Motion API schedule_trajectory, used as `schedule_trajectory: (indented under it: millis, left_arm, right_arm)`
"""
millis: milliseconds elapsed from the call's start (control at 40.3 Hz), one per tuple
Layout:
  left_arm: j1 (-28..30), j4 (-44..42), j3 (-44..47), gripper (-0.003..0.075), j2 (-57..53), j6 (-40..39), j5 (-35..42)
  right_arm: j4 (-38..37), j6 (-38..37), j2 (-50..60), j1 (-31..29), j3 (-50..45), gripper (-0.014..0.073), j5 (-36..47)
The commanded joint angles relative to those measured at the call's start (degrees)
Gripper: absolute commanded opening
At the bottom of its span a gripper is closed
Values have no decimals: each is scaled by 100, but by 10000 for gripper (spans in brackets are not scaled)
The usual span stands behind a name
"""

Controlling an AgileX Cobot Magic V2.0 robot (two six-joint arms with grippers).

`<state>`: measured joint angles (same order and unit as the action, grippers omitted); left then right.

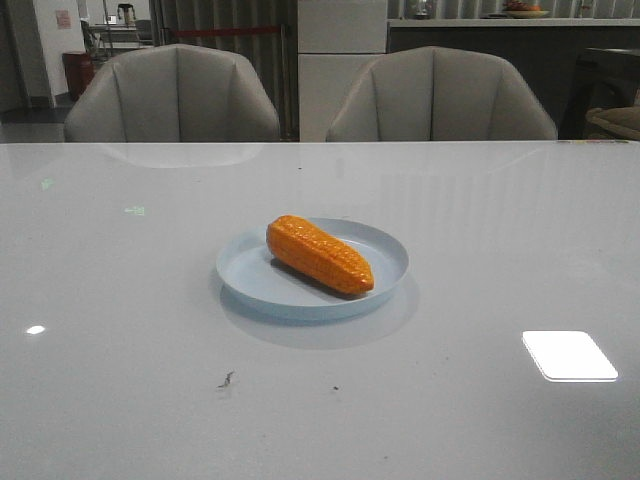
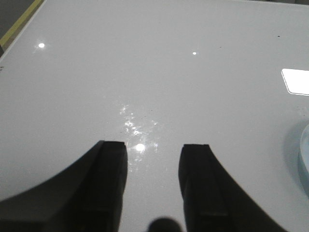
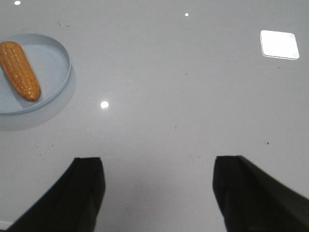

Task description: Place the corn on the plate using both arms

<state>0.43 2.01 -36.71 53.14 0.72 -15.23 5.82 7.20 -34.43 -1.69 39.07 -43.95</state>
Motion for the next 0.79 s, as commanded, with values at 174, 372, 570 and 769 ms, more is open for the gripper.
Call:
schedule_trajectory:
  millis: [174, 372, 570, 769]
  left_arm:
    - [-6, 53, -166, 344, -85, -72, 400]
    - [-6, 53, -166, 344, -85, -72, 400]
    - [-6, 53, -166, 344, -85, -72, 400]
    - [-6, -110, -152, 344, -247, -72, 442]
  right_arm:
    - [61, 8, 98, -34, 77, 579, -314]
    - [61, 8, 98, -34, 77, 579, -389]
    - [61, 8, 98, -34, 77, 579, -412]
    - [61, 8, 98, -34, 77, 579, -412]
